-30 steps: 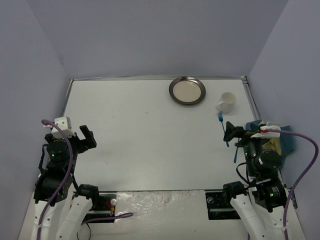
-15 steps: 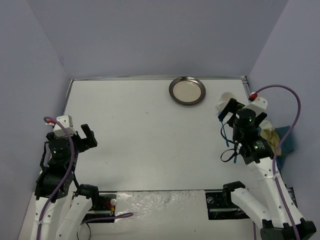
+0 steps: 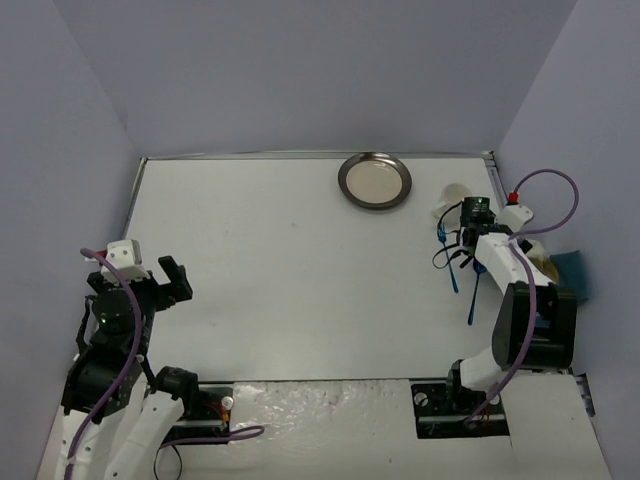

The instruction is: Set the dinner table for one person

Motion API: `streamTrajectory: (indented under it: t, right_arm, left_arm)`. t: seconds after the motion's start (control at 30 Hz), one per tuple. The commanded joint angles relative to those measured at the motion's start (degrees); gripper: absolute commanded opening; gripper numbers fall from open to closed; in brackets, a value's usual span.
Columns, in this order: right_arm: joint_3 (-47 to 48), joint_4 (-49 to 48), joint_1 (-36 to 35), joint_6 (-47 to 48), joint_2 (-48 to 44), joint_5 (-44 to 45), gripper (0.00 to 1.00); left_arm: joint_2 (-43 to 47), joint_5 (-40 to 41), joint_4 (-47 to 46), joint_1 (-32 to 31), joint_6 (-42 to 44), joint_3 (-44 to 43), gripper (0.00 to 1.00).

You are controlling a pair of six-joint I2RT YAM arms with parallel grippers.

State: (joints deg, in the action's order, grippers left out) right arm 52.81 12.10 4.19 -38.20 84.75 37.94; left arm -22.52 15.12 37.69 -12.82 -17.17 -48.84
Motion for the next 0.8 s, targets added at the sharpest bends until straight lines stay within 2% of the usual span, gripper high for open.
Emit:
streamTrajectory:
  t: [0.0, 0.4, 0.57, 0.63, 0.77]
  right_arm:
    - [4.02, -4.14, 2.38, -2.17, 3.5, 5.65, 1.0]
    - [5.19, -10.85, 9.63, 1.94, 13.57, 1.36, 1.0]
    - [6.03, -13.28, 10.49, 2.47, 16.45, -0.55, 0.97]
    - [6.35, -13.33, 10.5, 2.55, 17.11, -0.17, 0.9]
    - [6.51, -13.33, 10.53, 3.26, 16.62, 0.75, 0.52]
  left_arm:
    - [-0.34, 1.33, -2.09, -0.7, 0.04, -1.26, 0.97]
    - [-1.25, 1.15, -1.83, -0.98, 0.21, -1.35, 0.97]
    - [-2.04, 1.18, -1.7, -0.98, 0.3, -1.43, 0.97]
    - [-2.39, 1.23, -1.66, -0.98, 0.3, -1.44, 0.97]
    - [-2.99, 1.23, -1.66, -0.92, 0.35, -1.57, 0.97]
